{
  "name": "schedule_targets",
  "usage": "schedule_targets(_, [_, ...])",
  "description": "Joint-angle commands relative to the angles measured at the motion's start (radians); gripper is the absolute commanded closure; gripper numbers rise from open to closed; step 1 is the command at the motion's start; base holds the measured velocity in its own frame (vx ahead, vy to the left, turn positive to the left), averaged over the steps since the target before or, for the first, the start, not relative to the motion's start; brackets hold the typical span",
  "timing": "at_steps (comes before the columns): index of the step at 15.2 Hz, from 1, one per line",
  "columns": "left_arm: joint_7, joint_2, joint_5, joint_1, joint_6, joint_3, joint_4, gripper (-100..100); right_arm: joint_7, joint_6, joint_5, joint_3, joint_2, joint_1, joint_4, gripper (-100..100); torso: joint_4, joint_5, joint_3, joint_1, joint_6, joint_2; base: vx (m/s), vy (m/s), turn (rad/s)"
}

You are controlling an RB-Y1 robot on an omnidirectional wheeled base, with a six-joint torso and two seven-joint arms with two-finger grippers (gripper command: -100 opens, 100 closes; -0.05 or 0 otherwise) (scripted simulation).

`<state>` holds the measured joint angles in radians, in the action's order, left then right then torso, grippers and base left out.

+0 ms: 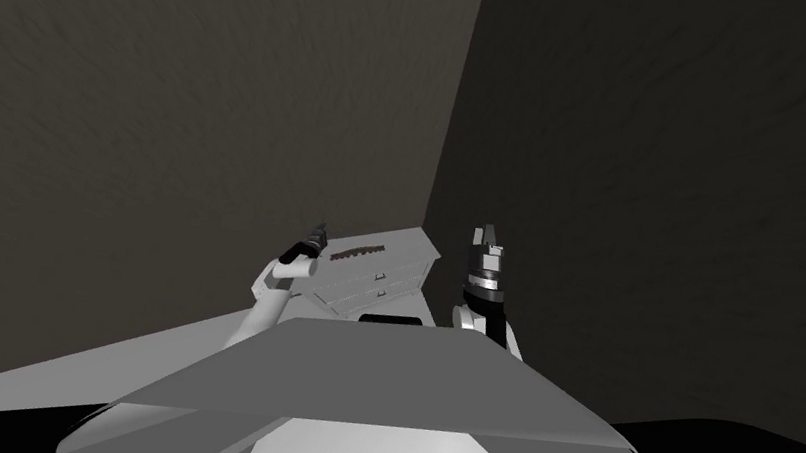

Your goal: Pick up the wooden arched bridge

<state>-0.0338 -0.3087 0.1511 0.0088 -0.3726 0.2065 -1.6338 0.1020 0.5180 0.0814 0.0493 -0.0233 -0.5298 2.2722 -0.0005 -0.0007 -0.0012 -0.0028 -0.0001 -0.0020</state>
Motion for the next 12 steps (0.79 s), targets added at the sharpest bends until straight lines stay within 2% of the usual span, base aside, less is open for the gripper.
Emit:
schedule_targets(1, [-0.011,-0.002,0.009,-0.033,-0.050,0.016,0.047,-100,0.000,0.000,0.000,0.000,0.000,0.000,0.000,0,0.000,0.000,0.000,0.000,0.000,0.000,0.019,-0.047,-0.011])
schedule_targets(3, [-0.011,-0.002,0.009,-0.033,-0.070,0.016,0.047,-100,0.000,0.000,0.000,0.000,0.000,0.000,0.000,0,0.000,0.000,0.000,-0.001,0.000,0.000,0.023,-0.043,-0.009])
schedule_targets(4, [-0.021,-0.002,0.016,-0.061,-0.106,0.030,0.086,-100,0.000,0.000,0.000,0.000,0.000,0.000,0.000,0,0.000,0.000,0.000,0.000,0.000,0.000,0.026,-0.046,-0.012])
schedule_targets(5, [-0.021,-0.002,0.016,-0.061,-0.123,0.030,0.086,-100,0.000,0.000,0.000,0.000,0.000,0.000,0.000,0,0.000,0.000,0.000,-0.001,0.000,0.000,0.028,-0.049,-0.011])
schedule_targets(6, [-0.030,-0.001,0.022,-0.088,-0.147,0.043,0.114,-100,0.000,0.000,0.000,0.000,0.000,0.000,0.000,0,0.000,0.000,0.000,-0.001,0.000,0.000,0.033,-0.054,-0.011])
schedule_targets(8, [-0.030,-0.001,0.022,-0.088,-0.175,0.043,0.125,-100,0.000,0.000,0.000,0.000,0.000,0.000,0.000,0,0.000,0.000,-0.001,-0.001,0.000,-0.001,0.035,-0.048,-0.009])
schedule_targets(9, [-0.039,0.000,0.029,-0.114,-0.209,0.056,0.162,-100,0.000,0.000,0.000,0.000,0.000,0.000,0.000,0,0.000,0.000,0.000,-0.001,0.000,-0.001,0.024,-0.047,-0.012])
schedule_targets(11, [-0.039,0.000,0.029,-0.114,-0.225,0.056,0.162,-100,0.000,0.000,0.000,0.000,0.000,0.000,0.000,0,0.000,0.000,0.000,-0.001,0.000,0.000,0.020,-0.041,-0.006])
schedule_targets(12, [-0.047,0.002,0.035,-0.139,-0.259,0.069,0.198,-100,0.000,0.000,0.000,0.000,0.000,0.000,0.000,0,0.000,0.000,0.000,0.000,0.000,0.000,0.020,-0.033,-0.013])
